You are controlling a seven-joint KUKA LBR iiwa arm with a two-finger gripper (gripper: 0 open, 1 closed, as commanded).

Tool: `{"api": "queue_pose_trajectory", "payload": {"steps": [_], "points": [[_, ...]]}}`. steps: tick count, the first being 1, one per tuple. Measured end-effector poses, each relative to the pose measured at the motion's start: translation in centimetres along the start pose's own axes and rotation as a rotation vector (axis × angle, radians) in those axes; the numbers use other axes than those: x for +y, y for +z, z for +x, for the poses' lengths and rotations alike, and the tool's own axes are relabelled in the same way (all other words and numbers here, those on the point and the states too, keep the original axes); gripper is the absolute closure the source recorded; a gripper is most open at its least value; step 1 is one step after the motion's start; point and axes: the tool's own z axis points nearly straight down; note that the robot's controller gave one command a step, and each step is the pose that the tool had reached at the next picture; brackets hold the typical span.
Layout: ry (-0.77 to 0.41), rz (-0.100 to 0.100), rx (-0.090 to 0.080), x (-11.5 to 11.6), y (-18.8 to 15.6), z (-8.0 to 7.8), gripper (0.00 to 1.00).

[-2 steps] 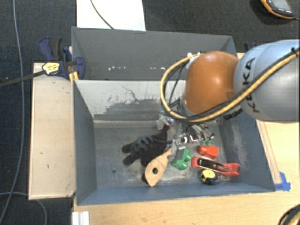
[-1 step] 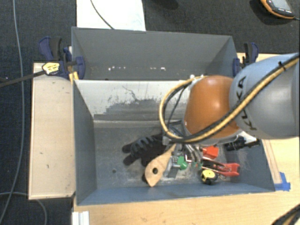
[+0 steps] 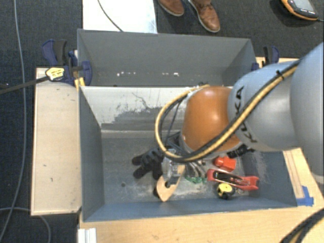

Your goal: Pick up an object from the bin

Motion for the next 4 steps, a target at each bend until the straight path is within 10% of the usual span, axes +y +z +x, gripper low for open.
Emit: {"api": "queue_pose_trajectory", "payload": {"steps": [2,4], "points": [[0.011,0.000,0.003,0.4,0.8,1.0,1.00],[-0.100,-0.001,-0.002,-1.5,3.7,-1.3,1.00]]}}
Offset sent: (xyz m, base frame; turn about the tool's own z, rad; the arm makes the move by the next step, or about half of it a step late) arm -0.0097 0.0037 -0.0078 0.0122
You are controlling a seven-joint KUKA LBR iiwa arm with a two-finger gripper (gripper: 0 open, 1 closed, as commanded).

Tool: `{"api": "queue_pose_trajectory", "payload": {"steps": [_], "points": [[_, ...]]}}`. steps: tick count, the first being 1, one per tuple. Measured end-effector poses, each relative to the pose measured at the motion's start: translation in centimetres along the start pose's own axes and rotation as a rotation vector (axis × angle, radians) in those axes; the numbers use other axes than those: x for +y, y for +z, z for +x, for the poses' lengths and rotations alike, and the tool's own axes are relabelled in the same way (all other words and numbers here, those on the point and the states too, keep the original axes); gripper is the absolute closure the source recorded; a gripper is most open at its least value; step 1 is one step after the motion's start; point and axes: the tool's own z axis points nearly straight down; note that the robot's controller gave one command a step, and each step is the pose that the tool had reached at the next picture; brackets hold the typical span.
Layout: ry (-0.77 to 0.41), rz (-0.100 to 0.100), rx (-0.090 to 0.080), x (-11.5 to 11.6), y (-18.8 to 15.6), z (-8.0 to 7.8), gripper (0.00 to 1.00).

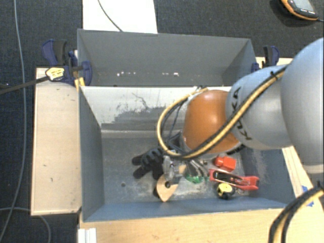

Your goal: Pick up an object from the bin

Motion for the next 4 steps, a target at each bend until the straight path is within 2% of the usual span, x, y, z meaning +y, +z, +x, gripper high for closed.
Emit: {"api": "queue_pose_trajectory", "payload": {"steps": [1,2,3,4], "points": [[-0.144,0.000,-0.002,-4.7,2.5,0.2,1.00],[-0.123,-0.003,0.006,-5.1,2.2,-1.2,1.00],[-0.318,-0.001,-0.006,-3.7,2.3,-0.6,1.00],[0.165,-0.001,-0.007,-1.1,1.9,0.4,0.00]]}}
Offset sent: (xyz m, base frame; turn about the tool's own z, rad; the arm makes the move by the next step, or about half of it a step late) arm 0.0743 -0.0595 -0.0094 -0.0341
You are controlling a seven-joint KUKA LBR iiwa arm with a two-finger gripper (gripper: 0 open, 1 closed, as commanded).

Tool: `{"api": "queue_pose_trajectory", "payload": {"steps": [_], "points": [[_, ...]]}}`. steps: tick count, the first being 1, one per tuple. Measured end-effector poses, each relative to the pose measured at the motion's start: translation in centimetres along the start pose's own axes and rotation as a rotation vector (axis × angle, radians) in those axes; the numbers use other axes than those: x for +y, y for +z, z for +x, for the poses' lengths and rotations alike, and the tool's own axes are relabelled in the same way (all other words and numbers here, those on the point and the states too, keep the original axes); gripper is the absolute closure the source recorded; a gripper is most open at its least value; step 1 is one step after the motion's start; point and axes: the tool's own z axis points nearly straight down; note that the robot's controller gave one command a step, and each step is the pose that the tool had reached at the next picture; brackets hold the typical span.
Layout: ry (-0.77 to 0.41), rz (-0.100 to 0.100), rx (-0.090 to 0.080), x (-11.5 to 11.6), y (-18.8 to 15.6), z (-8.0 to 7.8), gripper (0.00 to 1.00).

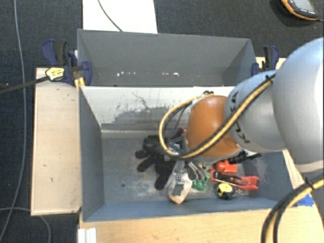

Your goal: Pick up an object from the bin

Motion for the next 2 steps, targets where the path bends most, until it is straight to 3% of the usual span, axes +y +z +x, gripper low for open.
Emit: {"api": "queue_pose_trajectory", "payload": {"steps": [1,2], "points": [[0.000,0.000,0.002,-0.05,0.07,0.07,1.00],[0.001,0.000,0.002,-0.05,0.07,0.07,1.00]]}}
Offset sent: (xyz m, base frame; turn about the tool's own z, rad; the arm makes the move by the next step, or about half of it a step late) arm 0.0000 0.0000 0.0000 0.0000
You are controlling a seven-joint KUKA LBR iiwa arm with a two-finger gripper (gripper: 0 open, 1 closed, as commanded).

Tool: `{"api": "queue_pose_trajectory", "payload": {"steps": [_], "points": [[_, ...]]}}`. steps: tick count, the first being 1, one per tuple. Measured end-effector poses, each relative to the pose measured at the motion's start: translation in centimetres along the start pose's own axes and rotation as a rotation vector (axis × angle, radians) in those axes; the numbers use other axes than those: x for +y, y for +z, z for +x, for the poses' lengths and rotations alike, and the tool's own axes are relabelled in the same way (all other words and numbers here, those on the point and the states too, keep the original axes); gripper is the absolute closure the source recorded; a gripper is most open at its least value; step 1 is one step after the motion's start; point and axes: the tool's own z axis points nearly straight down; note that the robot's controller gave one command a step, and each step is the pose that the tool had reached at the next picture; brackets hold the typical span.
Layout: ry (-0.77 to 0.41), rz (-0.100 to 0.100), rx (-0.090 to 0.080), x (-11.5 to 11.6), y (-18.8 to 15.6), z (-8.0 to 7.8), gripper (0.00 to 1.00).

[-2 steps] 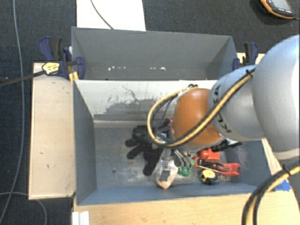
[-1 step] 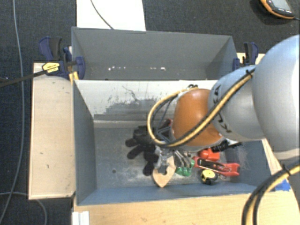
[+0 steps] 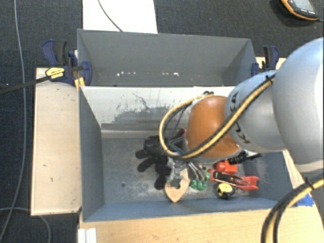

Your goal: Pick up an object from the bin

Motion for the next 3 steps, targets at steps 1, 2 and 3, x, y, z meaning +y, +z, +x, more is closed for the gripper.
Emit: {"api": "queue_pose_trajectory", "payload": {"steps": [1,2,3], "points": [[0.000,0.000,0.000,0.0,0.0,0.0,1.00],[0.014,0.000,-0.002,-0.4,-11.4,1.2,1.00],[0.013,0.000,-0.002,-0.4,-11.4,1.2,1.00]]}}
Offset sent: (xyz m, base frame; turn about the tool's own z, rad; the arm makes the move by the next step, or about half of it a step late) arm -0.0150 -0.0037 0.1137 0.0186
